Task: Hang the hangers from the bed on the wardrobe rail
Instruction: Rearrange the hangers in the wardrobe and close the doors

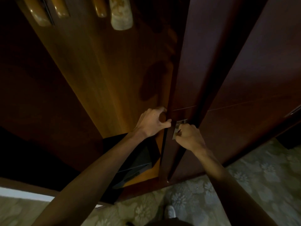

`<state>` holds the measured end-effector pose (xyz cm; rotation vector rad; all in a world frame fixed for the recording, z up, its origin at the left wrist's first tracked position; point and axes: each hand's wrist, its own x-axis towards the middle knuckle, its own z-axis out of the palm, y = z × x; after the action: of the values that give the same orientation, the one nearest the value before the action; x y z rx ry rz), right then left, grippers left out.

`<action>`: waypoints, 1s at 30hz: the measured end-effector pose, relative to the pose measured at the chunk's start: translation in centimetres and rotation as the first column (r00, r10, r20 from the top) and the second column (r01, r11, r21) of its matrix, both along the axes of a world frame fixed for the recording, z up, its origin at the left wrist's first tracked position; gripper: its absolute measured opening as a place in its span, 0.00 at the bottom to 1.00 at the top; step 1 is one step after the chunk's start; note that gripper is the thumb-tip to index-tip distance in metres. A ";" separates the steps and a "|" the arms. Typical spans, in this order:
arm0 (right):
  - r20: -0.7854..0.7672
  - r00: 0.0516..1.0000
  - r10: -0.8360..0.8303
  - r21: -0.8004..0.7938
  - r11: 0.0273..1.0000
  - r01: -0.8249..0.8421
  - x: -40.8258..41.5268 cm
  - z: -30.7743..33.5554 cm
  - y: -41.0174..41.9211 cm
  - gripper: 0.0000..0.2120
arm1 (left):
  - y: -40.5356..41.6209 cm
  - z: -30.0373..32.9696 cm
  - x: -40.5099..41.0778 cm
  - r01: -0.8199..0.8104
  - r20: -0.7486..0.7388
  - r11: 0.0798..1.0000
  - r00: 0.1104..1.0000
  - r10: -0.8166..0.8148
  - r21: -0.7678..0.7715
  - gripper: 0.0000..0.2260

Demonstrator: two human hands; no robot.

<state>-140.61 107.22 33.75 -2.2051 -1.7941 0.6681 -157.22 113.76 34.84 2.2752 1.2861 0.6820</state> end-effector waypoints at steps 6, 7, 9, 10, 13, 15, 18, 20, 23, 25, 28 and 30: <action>0.053 0.997 0.051 0.106 0.993 -0.056 -2.1 -0.4 -0.4 0.10 | 0.2 0.0 -3.1 -0.020 0.069 0.975 0.997 0.036 -0.222 0.12; 0.059 0.996 0.059 0.111 0.992 -0.066 -2.5 -0.4 -0.4 0.11 | 0.3 0.0 -3.6 -0.049 0.036 0.969 0.998 0.059 -0.243 0.13; 0.068 0.995 0.078 0.116 0.990 -0.085 -3.3 -0.5 -0.6 0.12 | 0.2 0.0 -4.2 -0.117 -0.079 0.955 0.992 0.099 -0.271 0.12; 0.072 0.994 0.086 0.121 0.988 -0.094 -3.7 -0.5 -0.6 0.12 | 0.2 0.0 -4.4 -0.138 -0.120 0.948 0.987 0.108 -0.286 0.12; 0.085 0.989 0.124 0.125 0.983 -0.134 -5.0 -0.7 -0.7 0.11 | 0.1 -0.2 -5.3 -0.180 -0.133 0.923 0.981 0.143 -0.341 0.11; 0.100 0.983 0.156 0.121 0.978 -0.167 -5.8 -1.0 -0.7 0.10 | 0.0 -0.4 -6.2 -0.214 -0.155 0.912 0.973 0.169 -0.350 0.11; 0.105 0.974 0.199 0.112 0.971 -0.211 -7.3 -1.0 -0.8 0.08 | -0.3 -0.3 -8.0 -0.237 -0.208 0.900 0.963 0.169 -0.365 0.10; 0.107 0.967 0.229 0.104 0.965 -0.240 -8.5 -1.0 -0.9 0.08 | -0.5 -0.4 -9.2 -0.255 -0.214 0.894 0.959 0.185 -0.369 0.09; 0.118 0.955 0.272 0.115 0.952 -0.285 -10.5 -1.0 -1.0 0.08 | -0.9 -1.1 -11.5 -0.297 -0.234 0.879 0.947 0.221 -0.374 0.08; 0.117 0.948 0.296 0.114 0.944 -0.309 -11.8 -1.1 -1.1 0.08 | -1.3 -1.5 -12.9 -0.322 -0.243 0.867 0.939 0.242 -0.380 0.08; 0.116 0.933 0.341 0.095 0.931 -0.353 -14.0 -1.1 -1.1 0.08 | -2.1 -1.9 -15.2 -0.364 -0.222 0.848 0.929 0.297 -0.386 0.07; 0.118 0.923 0.366 0.090 0.922 -0.377 -15.4 -1.0 -1.1 0.07 | -2.6 -1.9 -16.7 -0.386 -0.199 0.838 0.922 0.332 -0.387 0.08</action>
<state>-156.00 106.09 32.73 -1.8704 -2.2729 0.5175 -173.90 111.14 32.95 1.7626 1.7565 0.3330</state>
